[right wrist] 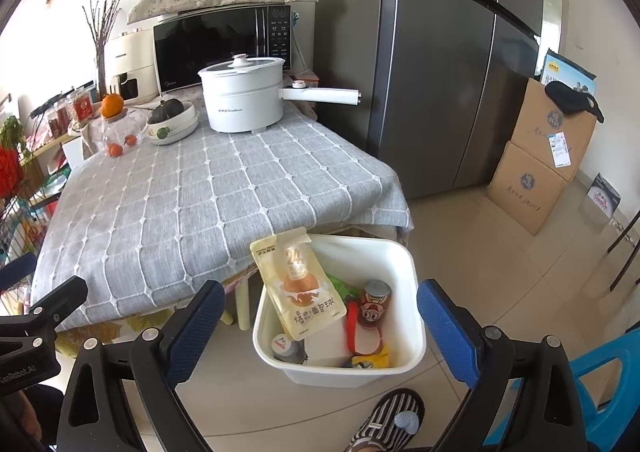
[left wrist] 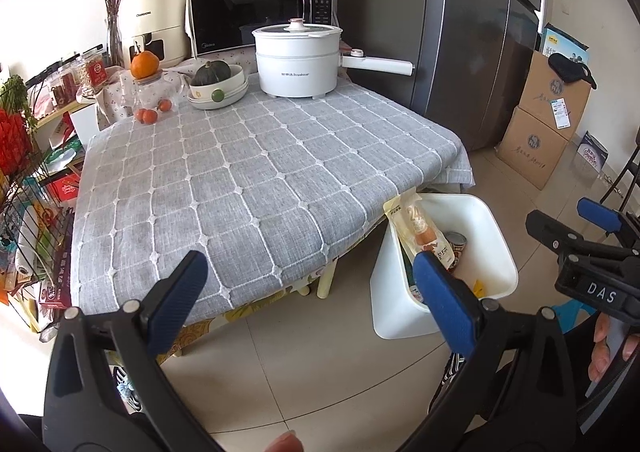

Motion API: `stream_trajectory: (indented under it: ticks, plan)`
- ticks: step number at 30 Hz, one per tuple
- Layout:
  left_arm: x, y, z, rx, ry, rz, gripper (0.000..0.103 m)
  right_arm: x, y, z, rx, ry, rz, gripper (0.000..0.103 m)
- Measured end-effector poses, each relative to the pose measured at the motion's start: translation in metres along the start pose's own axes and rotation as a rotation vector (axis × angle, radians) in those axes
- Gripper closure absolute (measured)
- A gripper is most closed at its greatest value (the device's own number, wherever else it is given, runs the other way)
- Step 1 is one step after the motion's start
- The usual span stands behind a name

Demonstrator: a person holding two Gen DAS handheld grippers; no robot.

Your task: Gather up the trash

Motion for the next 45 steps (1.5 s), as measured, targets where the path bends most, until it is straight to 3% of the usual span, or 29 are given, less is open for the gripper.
stream_trajectory:
  ticks: [8, 45]
  plan:
    - [-0.003, 0.008, 0.001, 0.001, 0.015, -0.046, 0.001, -0.001, 0.005, -0.002, 0.011, -0.014, -0.034, 0.005]
    - [-0.008, 0.020, 0.003, -0.041, 0.042, -0.108, 0.001, -0.014, 0.032, 0.003, 0.008, -0.004, -0.183, 0.003]
Point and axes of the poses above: each gripper's, at about its wrist camera, not at the fingertips, and y roughly against the way its jaws point, z to its left, x to its underside, the point moved 2 cm from there along -y, roughly the way its jaws point, and after that the axes turned 7 degrees about -x, right-handed, at the moved point
